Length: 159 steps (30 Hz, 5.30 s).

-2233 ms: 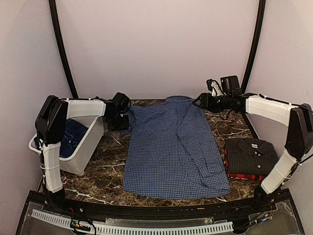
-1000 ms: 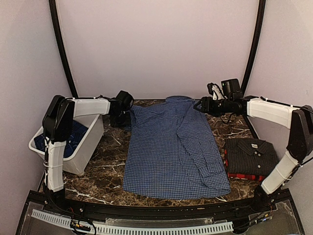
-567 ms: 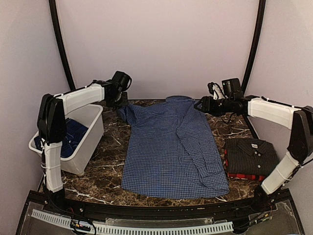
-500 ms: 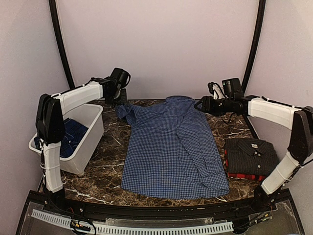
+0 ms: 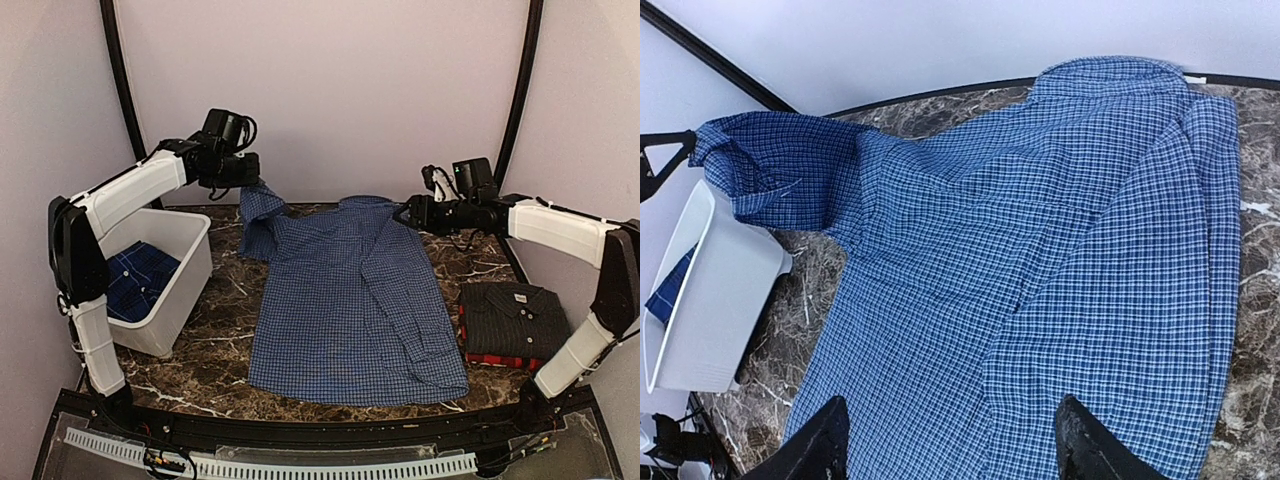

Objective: Fold and stack the long sleeve shirts
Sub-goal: Pick up the sleeve from the center of the board, then pass from the left arm to the right, then adjust the 1/3-folded shirt at the center of the board.

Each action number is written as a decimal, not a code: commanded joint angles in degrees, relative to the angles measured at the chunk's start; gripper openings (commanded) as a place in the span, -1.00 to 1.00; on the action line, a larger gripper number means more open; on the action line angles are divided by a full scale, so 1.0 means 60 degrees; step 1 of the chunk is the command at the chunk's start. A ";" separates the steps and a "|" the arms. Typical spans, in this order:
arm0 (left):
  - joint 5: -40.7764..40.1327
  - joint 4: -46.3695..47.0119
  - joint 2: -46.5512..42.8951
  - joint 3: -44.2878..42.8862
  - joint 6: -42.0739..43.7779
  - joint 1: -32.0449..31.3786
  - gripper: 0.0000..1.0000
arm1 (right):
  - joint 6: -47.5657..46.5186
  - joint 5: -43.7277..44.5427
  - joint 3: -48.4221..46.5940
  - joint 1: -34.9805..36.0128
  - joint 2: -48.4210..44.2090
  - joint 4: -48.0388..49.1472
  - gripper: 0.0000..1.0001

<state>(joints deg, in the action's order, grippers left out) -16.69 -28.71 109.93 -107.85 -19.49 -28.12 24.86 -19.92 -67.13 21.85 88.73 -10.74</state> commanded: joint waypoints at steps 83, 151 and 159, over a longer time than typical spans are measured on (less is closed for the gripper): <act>0.5136 0.0638 -0.2662 0.3616 -0.2113 -0.0895 0.00 | -0.0260 0.1827 -0.2736 0.3192 0.2824 0.3224 -1.00; 0.5125 0.0124 -0.5376 1.0996 -0.5909 -0.5356 -1.00 | -0.1415 0.0935 -0.6623 0.3152 0.2853 0.2560 -1.00; 0.4622 -0.0513 -0.5694 1.0403 -0.5589 -0.5355 -0.69 | -0.0940 0.0029 -0.5902 0.3492 0.2879 0.2472 -1.00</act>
<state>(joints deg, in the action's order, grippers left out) 14.20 -26.70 77.97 -41.30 -54.39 -59.99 17.87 -16.27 -105.67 40.84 108.09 1.17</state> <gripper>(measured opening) 0.104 0.008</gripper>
